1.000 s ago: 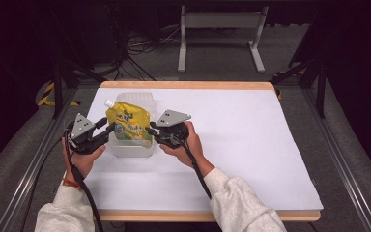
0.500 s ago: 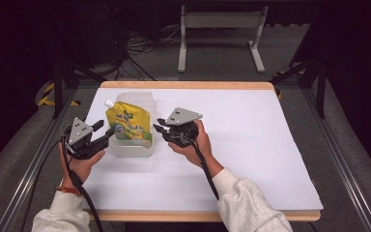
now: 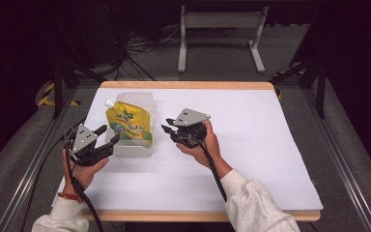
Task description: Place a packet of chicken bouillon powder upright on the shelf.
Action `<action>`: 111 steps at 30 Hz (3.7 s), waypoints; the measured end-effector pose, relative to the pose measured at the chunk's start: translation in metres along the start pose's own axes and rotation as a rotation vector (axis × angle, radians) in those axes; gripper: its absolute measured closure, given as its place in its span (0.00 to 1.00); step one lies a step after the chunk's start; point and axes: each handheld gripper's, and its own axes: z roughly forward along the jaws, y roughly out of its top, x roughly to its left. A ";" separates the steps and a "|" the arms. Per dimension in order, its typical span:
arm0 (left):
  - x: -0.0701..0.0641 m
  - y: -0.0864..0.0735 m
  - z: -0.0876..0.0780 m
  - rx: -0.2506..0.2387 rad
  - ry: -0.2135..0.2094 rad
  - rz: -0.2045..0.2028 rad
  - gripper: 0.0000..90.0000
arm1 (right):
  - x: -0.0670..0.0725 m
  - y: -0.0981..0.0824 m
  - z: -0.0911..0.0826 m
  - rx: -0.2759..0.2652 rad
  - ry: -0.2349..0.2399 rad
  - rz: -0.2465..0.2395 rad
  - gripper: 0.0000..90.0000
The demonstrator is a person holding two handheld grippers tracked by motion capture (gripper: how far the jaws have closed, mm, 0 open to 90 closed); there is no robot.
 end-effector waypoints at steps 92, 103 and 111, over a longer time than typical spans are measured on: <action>-0.129 -0.029 0.036 0.237 -0.331 0.294 0.19 | -0.042 -0.137 -0.157 0.304 -0.198 -0.090 0.33; -0.132 -0.029 0.038 0.238 -0.351 0.308 0.17 | -0.048 -0.163 -0.184 0.287 -0.235 -0.037 0.27; -0.131 -0.031 0.037 0.238 -0.363 0.309 0.15 | -0.051 -0.182 -0.201 0.286 -0.251 0.019 0.24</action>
